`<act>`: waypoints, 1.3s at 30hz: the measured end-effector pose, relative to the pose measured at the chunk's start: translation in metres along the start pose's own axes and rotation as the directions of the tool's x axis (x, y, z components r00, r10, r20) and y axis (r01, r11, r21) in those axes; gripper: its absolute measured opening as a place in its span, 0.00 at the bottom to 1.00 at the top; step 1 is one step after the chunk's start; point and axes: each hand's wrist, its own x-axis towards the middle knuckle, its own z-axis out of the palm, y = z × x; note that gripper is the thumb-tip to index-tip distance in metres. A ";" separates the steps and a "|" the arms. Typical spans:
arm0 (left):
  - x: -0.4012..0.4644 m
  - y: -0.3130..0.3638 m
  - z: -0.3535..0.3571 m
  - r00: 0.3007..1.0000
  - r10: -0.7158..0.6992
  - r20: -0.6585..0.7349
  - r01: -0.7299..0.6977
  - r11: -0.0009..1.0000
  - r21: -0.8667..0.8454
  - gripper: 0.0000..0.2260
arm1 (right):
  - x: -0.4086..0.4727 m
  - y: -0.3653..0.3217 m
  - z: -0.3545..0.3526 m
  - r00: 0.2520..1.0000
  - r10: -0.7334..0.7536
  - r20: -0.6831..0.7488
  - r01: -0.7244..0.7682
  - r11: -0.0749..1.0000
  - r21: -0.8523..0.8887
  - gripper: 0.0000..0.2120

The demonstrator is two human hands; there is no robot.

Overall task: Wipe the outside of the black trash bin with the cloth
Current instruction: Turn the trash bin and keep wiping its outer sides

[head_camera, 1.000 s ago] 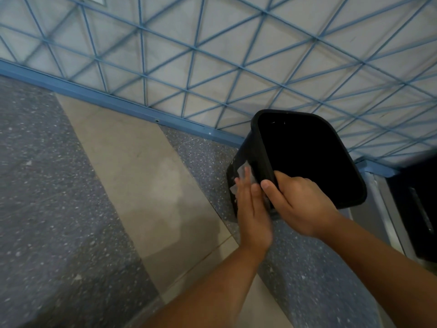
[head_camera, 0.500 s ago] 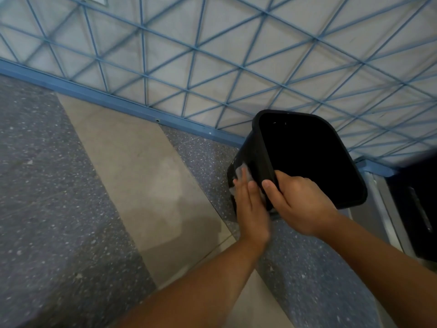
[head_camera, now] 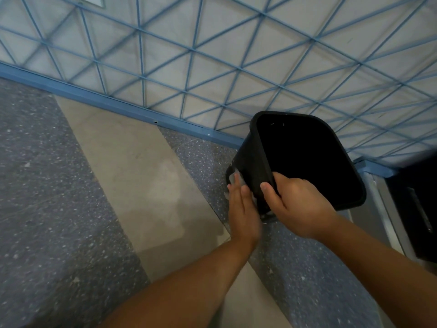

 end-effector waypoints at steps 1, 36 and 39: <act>0.001 0.007 0.006 1.000 -0.003 -0.008 0.003 1.000 -0.025 0.19 | 0.000 0.001 0.000 1.000 -0.003 -0.002 0.003 1.000 0.008 0.22; -0.001 0.010 0.003 0.994 0.098 0.055 -0.089 0.985 -0.147 0.18 | 0.001 -0.003 -0.005 1.000 0.002 0.016 -0.002 1.000 -0.005 0.22; -0.011 -0.001 -0.001 0.979 0.187 0.085 -0.176 0.977 -0.119 0.19 | 0.000 -0.002 -0.004 1.000 -0.004 0.019 0.004 1.000 -0.011 0.22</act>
